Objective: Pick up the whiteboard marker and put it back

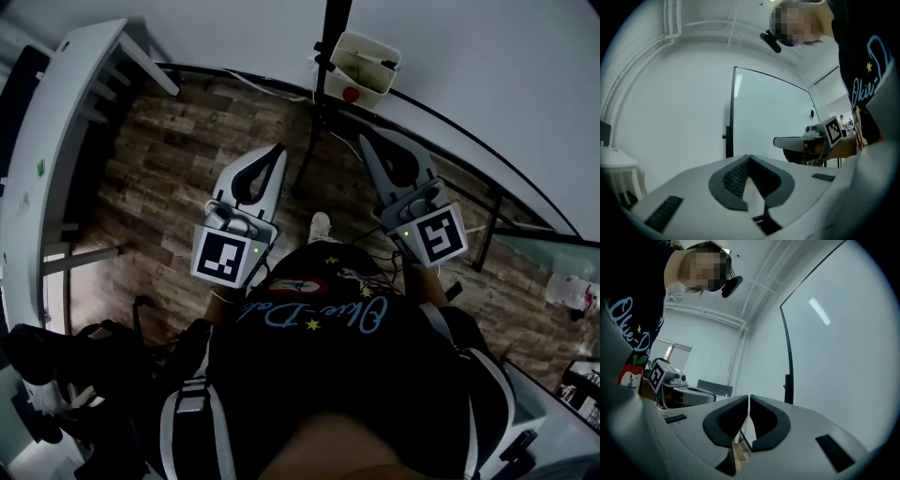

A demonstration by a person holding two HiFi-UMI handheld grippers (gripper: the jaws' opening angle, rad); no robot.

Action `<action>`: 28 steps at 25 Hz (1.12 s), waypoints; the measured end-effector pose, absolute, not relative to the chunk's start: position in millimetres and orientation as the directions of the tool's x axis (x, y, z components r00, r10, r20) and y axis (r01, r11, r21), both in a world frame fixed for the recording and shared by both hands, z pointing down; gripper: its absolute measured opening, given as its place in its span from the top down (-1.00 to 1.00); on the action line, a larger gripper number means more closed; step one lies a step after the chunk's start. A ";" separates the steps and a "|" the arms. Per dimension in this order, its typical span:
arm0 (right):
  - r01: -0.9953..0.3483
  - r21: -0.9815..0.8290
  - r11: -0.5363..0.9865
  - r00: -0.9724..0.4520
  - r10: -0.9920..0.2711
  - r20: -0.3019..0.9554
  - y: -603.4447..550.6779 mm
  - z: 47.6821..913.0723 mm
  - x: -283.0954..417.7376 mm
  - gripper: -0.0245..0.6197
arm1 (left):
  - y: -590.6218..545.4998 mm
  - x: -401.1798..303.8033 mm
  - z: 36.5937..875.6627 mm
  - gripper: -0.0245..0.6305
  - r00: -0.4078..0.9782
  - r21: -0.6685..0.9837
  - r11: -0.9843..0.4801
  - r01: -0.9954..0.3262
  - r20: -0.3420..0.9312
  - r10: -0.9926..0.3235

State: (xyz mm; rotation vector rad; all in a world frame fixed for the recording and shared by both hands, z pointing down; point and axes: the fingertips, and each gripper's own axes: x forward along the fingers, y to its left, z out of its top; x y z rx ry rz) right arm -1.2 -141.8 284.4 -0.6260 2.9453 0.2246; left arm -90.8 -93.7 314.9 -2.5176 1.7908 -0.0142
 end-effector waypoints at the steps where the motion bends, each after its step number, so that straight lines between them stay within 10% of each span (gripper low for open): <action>1: -0.410 0.119 0.904 -0.908 -0.392 -0.149 -145.2 284.5 -2.4 0.81 | -96.5 -91.6 314.3 0.93 0.327 -0.050 -0.325 -0.944 -0.022 -0.945; 28: -0.433 0.210 0.877 -0.901 -0.423 -0.093 -213.5 292.3 -37.2 0.74 | -181.8 -112.2 318.1 0.93 0.381 -0.078 -0.380 -0.922 -0.003 -0.925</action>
